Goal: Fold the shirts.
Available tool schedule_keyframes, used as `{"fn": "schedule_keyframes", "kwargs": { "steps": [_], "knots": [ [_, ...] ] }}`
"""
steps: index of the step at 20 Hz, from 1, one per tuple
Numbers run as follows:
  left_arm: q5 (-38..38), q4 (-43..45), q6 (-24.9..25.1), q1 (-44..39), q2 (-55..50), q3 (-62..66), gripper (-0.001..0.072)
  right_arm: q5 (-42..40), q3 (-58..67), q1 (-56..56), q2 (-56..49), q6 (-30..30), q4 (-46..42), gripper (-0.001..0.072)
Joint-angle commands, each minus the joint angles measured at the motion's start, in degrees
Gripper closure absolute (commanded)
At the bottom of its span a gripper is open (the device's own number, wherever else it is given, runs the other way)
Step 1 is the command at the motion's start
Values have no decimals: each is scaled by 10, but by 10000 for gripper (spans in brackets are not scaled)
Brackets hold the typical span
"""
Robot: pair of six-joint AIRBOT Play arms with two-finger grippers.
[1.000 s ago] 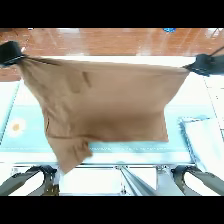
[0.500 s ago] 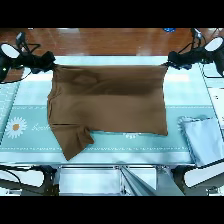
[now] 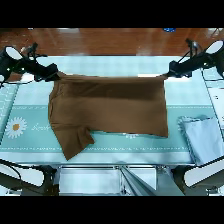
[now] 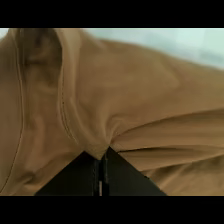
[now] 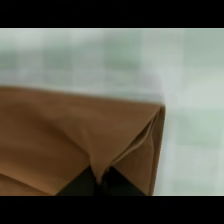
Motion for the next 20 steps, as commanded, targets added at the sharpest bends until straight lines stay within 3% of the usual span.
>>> {"fn": "schedule_keyframes", "kwargs": {
  "steps": [1,6,10,11,12,13,16,18,20],
  "knots": [
    [-41,25,15,-10,-23,1,685,3,-56,11,0,-13,-8,683],
    [-75,28,15,-24,-52,2,685,-20,-98,23,0,-9,-21,683],
    [-130,29,15,-3,-52,2,685,23,-98,23,0,-7,-25,678],
    [-151,30,14,0,-52,2,673,33,-98,23,0,-3,-28,544],
    [-176,30,14,2,-52,2,511,42,-98,23,0,14,-33,317],
    [-214,29,14,4,-52,2,198,54,-97,23,1,27,-37,297],
    [-318,58,16,10,-43,1,201,108,-97,5,30,42,-48,297],
    [-283,62,14,22,4,-19,201,133,-101,-12,72,49,-104,297],
    [-218,67,14,42,81,-76,201,105,-147,-32,138,68,-138,297]
  ]
}}
